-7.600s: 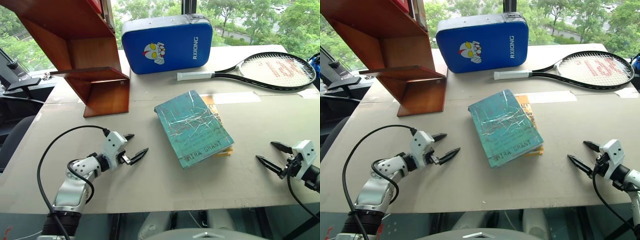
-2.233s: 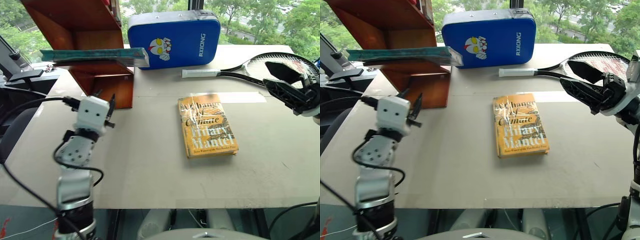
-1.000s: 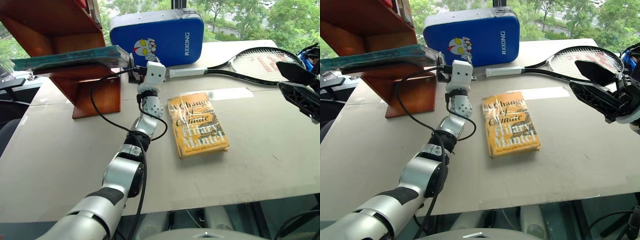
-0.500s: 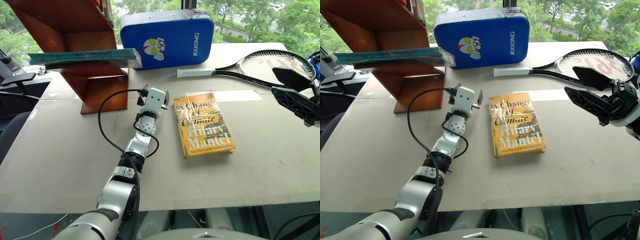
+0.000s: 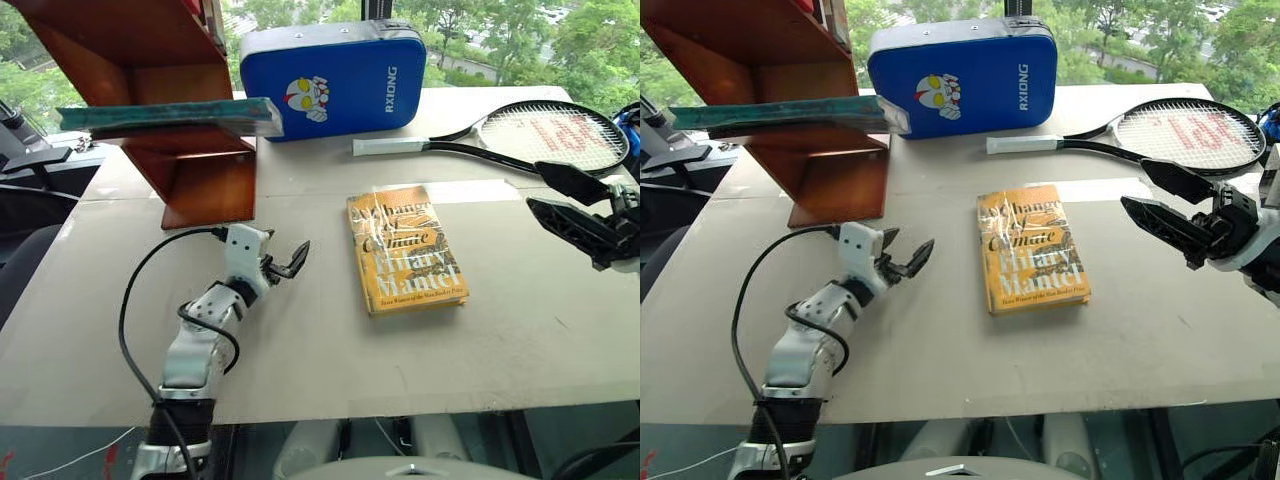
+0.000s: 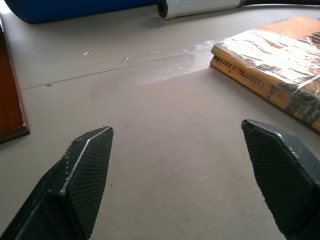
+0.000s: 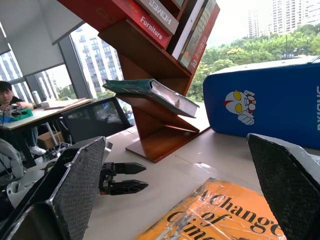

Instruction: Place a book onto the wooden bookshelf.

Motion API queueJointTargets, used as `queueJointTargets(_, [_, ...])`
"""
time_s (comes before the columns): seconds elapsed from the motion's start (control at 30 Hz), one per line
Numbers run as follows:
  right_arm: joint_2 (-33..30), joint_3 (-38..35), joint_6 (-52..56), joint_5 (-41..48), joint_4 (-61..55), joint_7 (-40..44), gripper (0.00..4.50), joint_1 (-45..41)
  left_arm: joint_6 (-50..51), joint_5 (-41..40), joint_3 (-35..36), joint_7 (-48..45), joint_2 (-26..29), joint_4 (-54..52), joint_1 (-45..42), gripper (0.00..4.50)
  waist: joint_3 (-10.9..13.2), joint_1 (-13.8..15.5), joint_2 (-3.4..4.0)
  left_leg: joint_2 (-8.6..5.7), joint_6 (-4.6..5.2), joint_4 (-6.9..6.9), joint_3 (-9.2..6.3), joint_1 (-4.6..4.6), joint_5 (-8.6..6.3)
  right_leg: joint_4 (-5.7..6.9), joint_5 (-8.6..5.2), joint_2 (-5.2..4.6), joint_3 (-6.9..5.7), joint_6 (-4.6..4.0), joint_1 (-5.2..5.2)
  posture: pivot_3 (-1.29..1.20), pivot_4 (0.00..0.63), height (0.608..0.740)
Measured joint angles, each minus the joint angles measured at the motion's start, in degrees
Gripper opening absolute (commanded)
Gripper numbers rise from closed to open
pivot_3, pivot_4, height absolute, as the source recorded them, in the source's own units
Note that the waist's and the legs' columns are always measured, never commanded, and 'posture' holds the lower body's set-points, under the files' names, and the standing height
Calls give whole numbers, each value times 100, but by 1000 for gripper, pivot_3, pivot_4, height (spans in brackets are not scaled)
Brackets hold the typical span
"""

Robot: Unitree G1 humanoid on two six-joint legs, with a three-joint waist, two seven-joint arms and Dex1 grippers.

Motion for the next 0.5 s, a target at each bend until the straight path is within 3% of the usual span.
queueJointTargets(0.2, [141, 157, -342, -546, 26, 286, 4500, 775, 382, -439, 432, -217, 379, -861, 623, 154, -2, 64, 4, 0, 0, -6, 1, 1, 0, -4, 0, 1, 1, 0, -1, 0, 150, 740])
queueJointTargets(0.23, [185, 208, -478, -711, 41, 361, 4500, 906, 389, -486, 444, -299, 429, -929, 726, 69, -3, 72, 5, 0, -1, -6, 2, 1, 0, -5, 0, 1, 2, 0, -1, 0, 150, 740])
queueJointTargets(0.27, [258, 279, -667, -925, 94, 465, 4500, 1113, 383, -522, 443, -444, 555, -1027, 918, 277, -5, 74, 2, 0, -1, -8, 1, 2, -1, -5, -1, 2, 1, 0, 0, 0, 150, 740])
queueJointTargets(0.37, [368, 446, -1257, -1567, 428, 735, 4500, 1573, 241, -484, 454, -733, 769, -1030, 1250, 1520, -6, 83, 8, 0, -1, -10, 2, 8, -1, -5, -1, 2, 2, -1, 5, 0, 150, 740])
queueJointTargets(0.5, [416, 599, -1947, -2223, 712, 1044, 4500, 2034, 27, -419, 448, -1015, 962, -1022, 1404, 3400, -10, 85, 15, 0, -2, -12, 3, 14, -1, -5, -1, 2, 3, -1, 8, 0, 150, 740])
